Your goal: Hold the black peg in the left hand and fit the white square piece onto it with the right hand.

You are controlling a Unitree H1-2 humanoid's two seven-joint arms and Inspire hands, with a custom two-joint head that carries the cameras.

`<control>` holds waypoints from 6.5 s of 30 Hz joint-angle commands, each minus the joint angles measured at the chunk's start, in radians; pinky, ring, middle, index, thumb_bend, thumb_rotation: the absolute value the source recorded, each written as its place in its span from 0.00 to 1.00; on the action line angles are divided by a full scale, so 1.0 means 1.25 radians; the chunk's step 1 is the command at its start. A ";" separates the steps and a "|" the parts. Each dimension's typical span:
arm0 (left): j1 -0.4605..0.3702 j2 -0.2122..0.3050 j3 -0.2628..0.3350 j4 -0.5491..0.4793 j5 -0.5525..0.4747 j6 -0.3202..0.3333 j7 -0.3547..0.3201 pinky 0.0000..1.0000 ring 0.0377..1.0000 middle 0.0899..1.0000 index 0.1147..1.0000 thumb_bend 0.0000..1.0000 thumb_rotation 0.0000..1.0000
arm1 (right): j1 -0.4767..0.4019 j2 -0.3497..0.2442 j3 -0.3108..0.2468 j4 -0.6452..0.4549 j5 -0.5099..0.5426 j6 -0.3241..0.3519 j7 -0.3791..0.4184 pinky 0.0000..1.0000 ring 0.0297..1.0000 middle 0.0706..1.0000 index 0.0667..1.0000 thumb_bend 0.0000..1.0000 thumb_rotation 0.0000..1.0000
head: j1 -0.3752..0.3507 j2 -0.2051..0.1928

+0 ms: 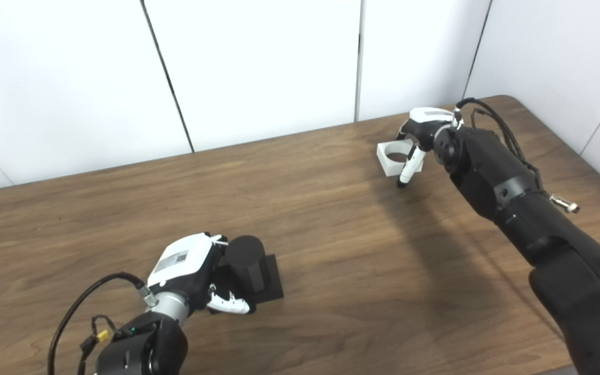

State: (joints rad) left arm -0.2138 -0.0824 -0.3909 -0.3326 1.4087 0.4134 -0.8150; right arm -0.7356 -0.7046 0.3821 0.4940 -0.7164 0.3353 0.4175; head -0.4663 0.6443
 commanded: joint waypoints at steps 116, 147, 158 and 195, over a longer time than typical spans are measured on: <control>-0.006 -0.087 0.007 0.013 0.071 0.005 -0.069 1.00 1.00 0.87 0.43 0.51 0.06 | 0.107 0.158 0.036 -0.734 -0.008 -0.215 0.330 1.00 0.89 0.77 0.45 0.52 0.14 | 0.171 0.096; -0.023 -0.098 0.010 0.012 0.038 0.028 -0.095 1.00 1.00 0.91 0.43 0.51 0.06 | 0.070 0.141 0.080 -0.696 0.047 -0.560 0.245 1.00 0.87 0.72 0.45 0.52 0.13 | 0.185 0.109; -0.021 -0.093 0.009 0.004 0.010 0.036 -0.101 1.00 1.00 0.99 0.82 0.55 0.16 | 0.025 0.120 0.138 -0.741 0.005 -0.631 0.299 1.00 0.86 0.73 0.45 0.53 0.14 | 0.188 0.108; -0.049 -0.091 0.008 -0.041 0.115 -0.008 -0.235 1.00 0.99 0.92 0.85 0.99 0.54 | 0.086 0.096 0.044 -0.646 0.061 -0.557 0.294 0.92 0.87 0.76 0.63 0.97 0.22 | 0.213 0.118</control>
State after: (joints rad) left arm -0.2508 -0.1713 -0.3813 -0.3798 1.5385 0.4156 -1.0930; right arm -0.6088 -0.5739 0.4475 -0.3051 -0.6570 -0.3677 0.7681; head -0.2010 0.7900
